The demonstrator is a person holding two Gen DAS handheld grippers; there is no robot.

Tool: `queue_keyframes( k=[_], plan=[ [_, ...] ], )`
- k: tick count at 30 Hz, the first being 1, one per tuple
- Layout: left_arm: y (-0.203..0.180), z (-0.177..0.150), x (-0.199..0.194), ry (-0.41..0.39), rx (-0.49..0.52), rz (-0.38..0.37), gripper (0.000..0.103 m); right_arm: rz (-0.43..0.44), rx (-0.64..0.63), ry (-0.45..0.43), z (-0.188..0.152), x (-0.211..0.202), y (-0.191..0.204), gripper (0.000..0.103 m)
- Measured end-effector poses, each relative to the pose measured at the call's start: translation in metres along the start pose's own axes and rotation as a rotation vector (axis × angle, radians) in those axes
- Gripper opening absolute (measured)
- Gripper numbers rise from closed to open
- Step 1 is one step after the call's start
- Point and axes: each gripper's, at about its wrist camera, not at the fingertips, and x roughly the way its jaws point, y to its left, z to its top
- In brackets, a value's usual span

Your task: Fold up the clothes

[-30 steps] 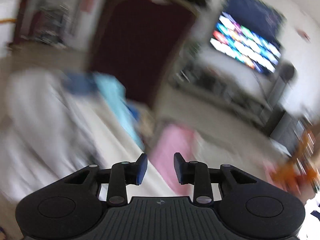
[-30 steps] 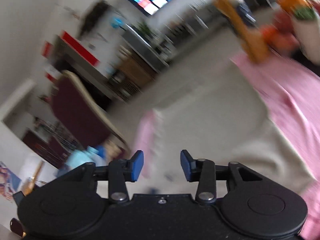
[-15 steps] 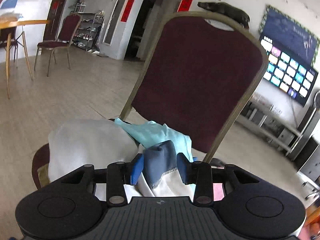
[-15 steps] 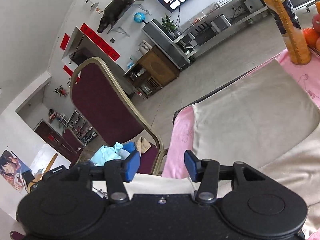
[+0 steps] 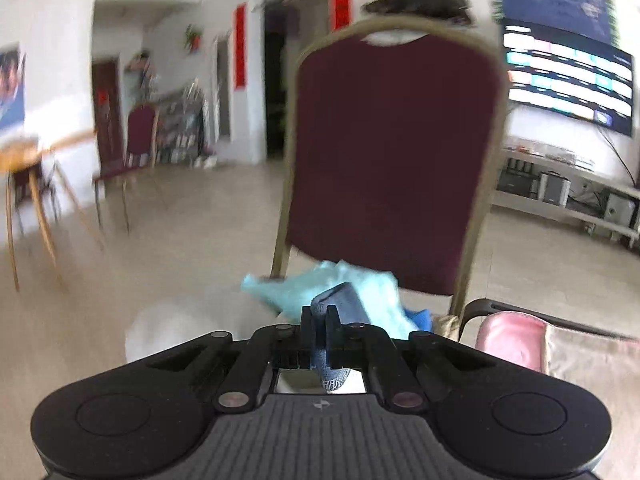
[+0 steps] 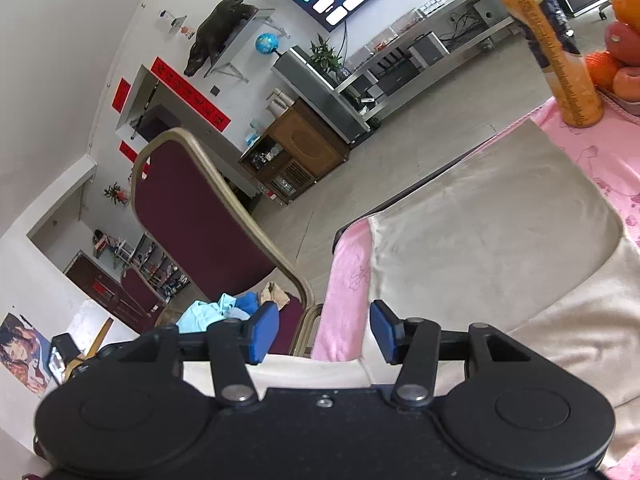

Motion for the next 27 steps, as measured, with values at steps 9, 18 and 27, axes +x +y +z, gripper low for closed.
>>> queue_keyframes(
  k=[9, 18, 27],
  plan=[
    [-0.104, -0.017, -0.099, -0.223, 0.257, -0.141, 0.003, -0.094, 0.138, -0.007, 0.012, -0.053, -0.101, 0.056],
    [-0.226, -0.063, -0.17, -0.296, 0.347, -0.403, 0.003, -0.14, 0.381, -0.005, 0.006, -0.072, -0.212, 0.059],
    [-0.346, -0.187, -0.185, -0.051, 0.582, -0.654, 0.02, -0.142, 0.38, -0.029, 0.009, -0.069, -0.223, 0.059]
  ],
)
